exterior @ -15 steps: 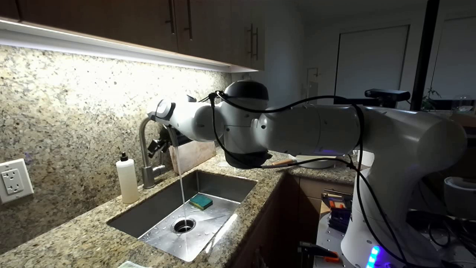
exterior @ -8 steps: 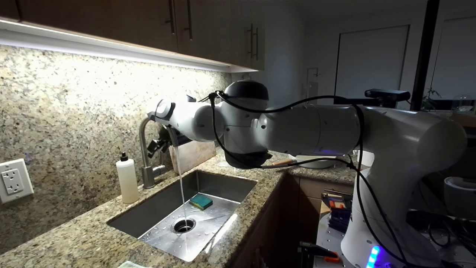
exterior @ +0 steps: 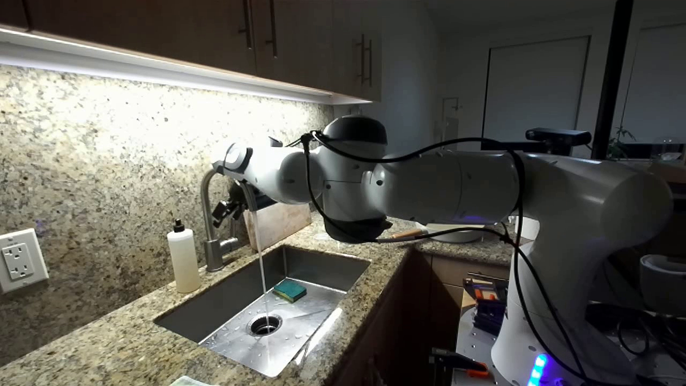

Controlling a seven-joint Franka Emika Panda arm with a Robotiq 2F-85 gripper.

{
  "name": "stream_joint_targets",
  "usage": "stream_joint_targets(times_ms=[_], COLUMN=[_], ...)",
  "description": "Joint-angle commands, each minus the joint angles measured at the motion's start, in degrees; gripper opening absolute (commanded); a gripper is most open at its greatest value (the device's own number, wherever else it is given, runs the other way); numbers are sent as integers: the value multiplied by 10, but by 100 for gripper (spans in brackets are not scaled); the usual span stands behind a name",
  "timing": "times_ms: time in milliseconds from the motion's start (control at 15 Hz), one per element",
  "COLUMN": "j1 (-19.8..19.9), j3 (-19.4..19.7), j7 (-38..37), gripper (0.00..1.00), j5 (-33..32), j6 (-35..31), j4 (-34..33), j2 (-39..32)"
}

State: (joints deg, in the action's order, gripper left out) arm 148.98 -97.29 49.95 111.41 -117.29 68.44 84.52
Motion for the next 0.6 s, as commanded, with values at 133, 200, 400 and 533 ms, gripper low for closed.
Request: stream_joint_targets(times_ms=[133,200,400,533], j1=[0,0,0,0], j3=[7,7,8,10], j7=[-4,-6,-18,-22], gripper=[100,100,100,100], j5=[-15,-18,-31,-52], j6=[3,3,6,6], j4=[-1,-2,-1,-2], j2=[0,0,0,0])
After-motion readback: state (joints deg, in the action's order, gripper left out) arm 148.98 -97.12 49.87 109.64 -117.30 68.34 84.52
